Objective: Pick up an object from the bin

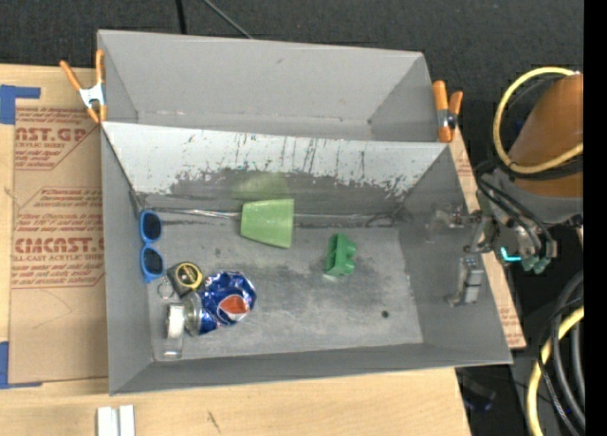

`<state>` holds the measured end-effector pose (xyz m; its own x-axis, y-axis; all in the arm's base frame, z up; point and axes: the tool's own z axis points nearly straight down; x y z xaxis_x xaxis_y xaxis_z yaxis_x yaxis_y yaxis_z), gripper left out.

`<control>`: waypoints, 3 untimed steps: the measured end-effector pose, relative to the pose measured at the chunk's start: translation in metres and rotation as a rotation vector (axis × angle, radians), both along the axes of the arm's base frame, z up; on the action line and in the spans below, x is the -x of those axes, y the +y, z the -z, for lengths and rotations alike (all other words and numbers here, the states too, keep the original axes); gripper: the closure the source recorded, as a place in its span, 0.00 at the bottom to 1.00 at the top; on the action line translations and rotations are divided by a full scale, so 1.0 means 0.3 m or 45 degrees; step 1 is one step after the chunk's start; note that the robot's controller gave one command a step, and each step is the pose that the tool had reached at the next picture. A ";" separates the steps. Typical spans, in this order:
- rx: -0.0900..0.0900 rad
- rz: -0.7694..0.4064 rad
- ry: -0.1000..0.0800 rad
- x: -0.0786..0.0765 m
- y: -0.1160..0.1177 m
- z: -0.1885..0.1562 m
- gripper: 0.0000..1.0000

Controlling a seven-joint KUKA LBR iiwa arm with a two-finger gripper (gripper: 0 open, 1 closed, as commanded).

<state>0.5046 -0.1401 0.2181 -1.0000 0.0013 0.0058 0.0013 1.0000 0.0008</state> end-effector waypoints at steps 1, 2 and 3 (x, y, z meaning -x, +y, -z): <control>-0.004 0.048 -0.001 -0.095 0.192 0.277 0.00; -0.005 0.007 -0.005 -0.144 0.451 0.486 0.00; 0.006 -0.125 -0.014 -0.292 0.167 0.494 0.00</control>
Offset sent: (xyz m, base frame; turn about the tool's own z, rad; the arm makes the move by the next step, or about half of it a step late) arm 0.0288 0.0525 -0.0779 0.0438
